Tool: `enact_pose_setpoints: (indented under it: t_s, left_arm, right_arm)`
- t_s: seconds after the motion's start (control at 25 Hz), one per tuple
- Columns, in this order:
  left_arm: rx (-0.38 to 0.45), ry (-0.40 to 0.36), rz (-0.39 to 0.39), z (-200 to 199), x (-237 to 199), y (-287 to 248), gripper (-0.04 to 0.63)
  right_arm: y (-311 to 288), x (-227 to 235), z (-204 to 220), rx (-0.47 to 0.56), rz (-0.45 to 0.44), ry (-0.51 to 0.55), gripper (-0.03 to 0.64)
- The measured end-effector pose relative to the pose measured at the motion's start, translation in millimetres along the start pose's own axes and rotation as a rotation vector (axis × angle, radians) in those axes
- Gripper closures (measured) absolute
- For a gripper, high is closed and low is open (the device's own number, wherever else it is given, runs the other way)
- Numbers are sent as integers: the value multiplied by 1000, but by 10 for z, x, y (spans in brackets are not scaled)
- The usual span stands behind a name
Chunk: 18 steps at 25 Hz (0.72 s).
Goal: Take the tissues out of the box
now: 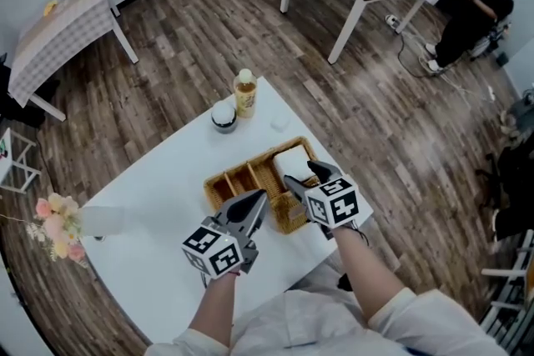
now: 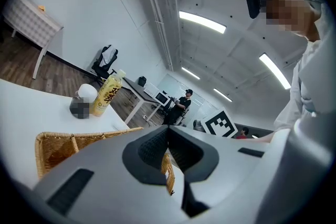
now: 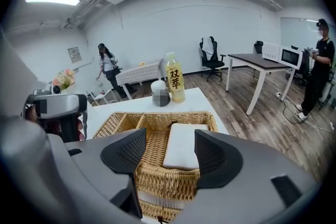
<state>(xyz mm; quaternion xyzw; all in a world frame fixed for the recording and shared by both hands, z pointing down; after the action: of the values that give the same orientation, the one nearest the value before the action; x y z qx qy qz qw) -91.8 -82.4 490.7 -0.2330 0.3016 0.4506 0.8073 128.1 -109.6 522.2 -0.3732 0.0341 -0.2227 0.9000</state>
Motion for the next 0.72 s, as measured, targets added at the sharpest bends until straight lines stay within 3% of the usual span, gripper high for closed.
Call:
enact_pose_setpoints:
  t_s: [0.4,0.72]
  left_arm:
    - [-16,20,5,-80,-204,-157,594]
    - [-14,51,46,-48,-252,-116,594]
  right_arm:
    - [-189,-6,16,-118,156,7,270]
    - [-442,-73,-11,-300,176,56,262]
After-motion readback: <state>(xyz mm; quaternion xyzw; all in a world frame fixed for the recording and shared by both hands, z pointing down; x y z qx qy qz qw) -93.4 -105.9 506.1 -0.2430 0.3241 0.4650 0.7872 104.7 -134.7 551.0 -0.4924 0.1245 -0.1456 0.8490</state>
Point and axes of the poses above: the fingertips, and each gripper's own axes: y backward along the fingers, x to its right, z out of its underside, the point moved 10 cm from there along y, backward along the fingers, and after that the axes turned 6 degrees about y, right-handed, at the moved point
